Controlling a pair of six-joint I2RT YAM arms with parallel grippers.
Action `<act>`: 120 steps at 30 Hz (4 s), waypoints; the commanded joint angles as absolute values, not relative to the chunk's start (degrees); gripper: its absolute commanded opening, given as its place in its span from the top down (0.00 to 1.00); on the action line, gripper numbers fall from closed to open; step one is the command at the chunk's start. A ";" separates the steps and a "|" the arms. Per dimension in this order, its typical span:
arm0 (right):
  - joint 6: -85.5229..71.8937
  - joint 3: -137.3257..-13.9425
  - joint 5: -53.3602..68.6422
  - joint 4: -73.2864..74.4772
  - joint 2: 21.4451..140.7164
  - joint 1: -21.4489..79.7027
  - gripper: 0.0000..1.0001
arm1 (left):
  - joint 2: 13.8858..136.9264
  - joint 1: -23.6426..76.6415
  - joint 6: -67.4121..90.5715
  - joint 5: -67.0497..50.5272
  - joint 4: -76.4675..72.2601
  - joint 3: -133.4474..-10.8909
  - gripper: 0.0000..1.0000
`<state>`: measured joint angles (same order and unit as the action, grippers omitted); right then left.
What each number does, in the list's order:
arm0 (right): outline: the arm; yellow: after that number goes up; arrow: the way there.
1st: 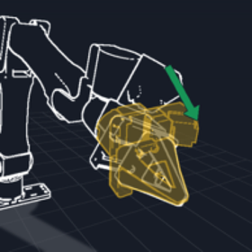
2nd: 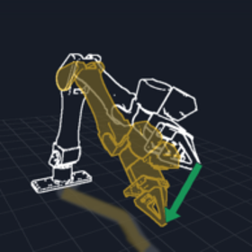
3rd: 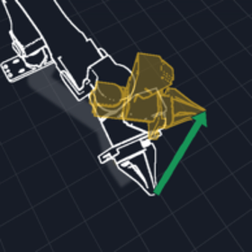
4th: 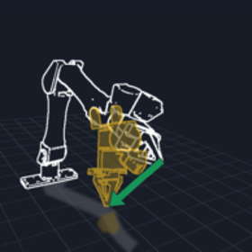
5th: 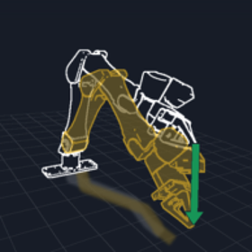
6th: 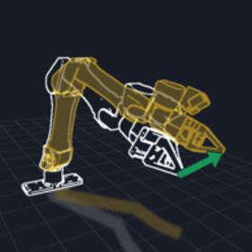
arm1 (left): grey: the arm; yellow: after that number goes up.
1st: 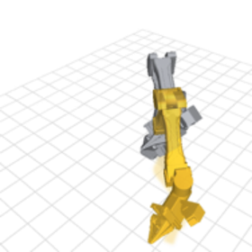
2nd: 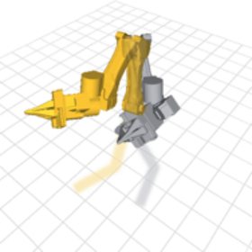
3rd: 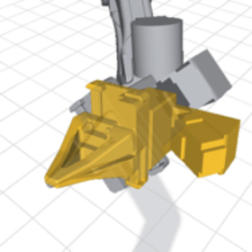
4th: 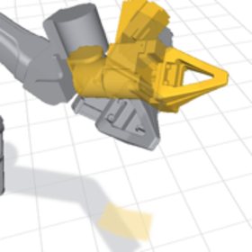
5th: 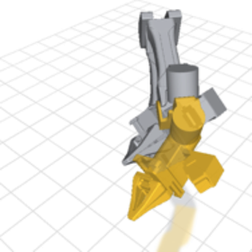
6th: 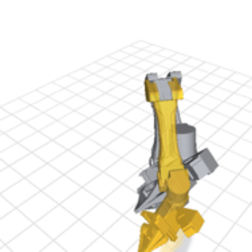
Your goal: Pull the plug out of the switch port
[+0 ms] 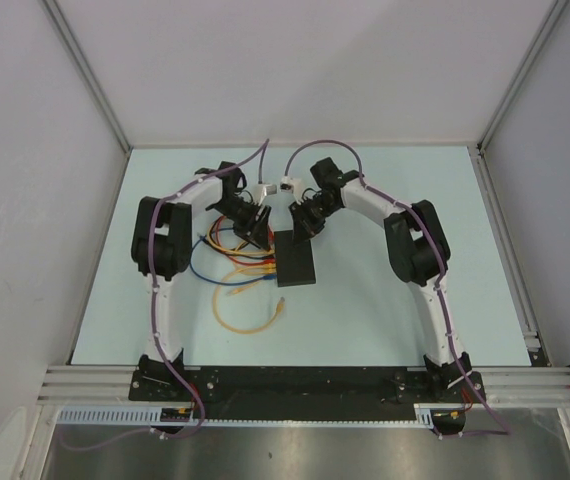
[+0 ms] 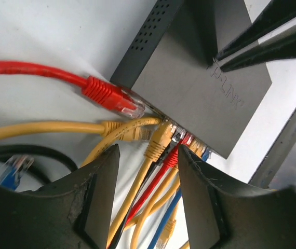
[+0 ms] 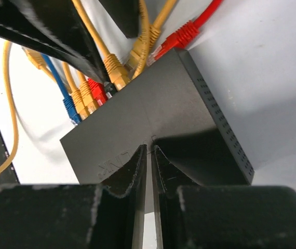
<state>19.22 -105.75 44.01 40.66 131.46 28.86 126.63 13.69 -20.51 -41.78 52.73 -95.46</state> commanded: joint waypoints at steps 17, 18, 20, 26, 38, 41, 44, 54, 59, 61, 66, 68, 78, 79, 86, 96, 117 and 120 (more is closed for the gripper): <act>19.95 -106.35 42.63 41.22 133.42 29.71 0.87 | 130.61 15.91 -13.20 -39.47 49.58 -95.81 0.47; 19.95 -106.17 42.37 41.13 133.42 29.79 0.87 | 130.61 16.00 -12.31 -39.03 49.05 -95.71 0.47; 19.95 -105.91 42.36 41.13 133.07 30.06 0.87 | 130.52 16.08 -10.82 -39.55 48.52 -95.28 0.52; 19.86 -104.59 42.19 41.04 132.71 30.15 0.87 | 130.52 17.40 -8.44 -36.92 47.99 -94.83 0.62; 19.16 -104.15 40.35 40.61 133.33 30.41 0.87 | 129.55 18.72 -6.59 -31.73 47.64 -93.61 0.89; 18.90 -103.71 39.90 40.17 133.24 30.50 0.86 | 129.73 18.81 -6.59 -31.81 47.90 -93.52 1.00; 18.81 -103.54 39.55 39.90 133.16 30.59 0.86 | 129.55 18.81 -6.85 -32.26 48.69 -93.95 1.00; 18.81 -103.54 39.64 40.08 133.50 30.32 0.85 | 129.11 17.76 -9.58 -32.69 51.86 -95.45 0.80; 19.60 -103.89 41.13 40.96 133.86 30.15 0.84 | 131.48 17.31 -11.33 -36.82 53.43 -95.80 0.64; 19.51 -103.71 41.31 41.04 133.86 30.15 0.83 | 132.01 17.40 -12.39 -39.37 53.79 -95.10 0.57; 19.51 -103.53 41.40 41.13 134.12 30.41 0.83 | 133.06 18.54 -12.57 -41.13 52.12 -94.39 0.56; 19.51 -103.54 41.31 41.13 134.12 30.59 0.83 | 134.03 18.72 -11.69 -41.83 51.86 -95.27 0.60; 19.42 -103.71 40.69 41.13 134.21 30.85 0.83 | 134.38 18.72 -10.55 -41.66 51.85 -95.27 0.94; 19.34 -103.71 40.61 41.05 134.21 30.85 0.83 | 134.38 18.72 -10.55 -41.83 51.94 -95.27 0.95; 19.34 -103.45 40.17 41.04 134.12 30.76 0.82 | 133.95 18.28 -12.74 -42.54 55.36 -95.27 1.00; 19.51 -102.57 39.20 40.87 134.21 30.67 0.82 | 129.73 13.54 -20.92 -35.51 60.11 -90.88 1.00; 19.42 -102.92 38.41 40.52 134.21 30.59 0.81 | 120.24 12.13 -29.52 -38.59 69.51 -98.96 1.00; 19.51 -103.18 38.23 40.43 134.12 30.41 0.81 | 116.99 10.29 -31.81 -36.48 73.73 -100.02 1.00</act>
<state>17.69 -104.57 45.45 40.95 131.81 30.41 124.70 12.14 -25.61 -38.70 66.26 -96.38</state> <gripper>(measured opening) 0.184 0.098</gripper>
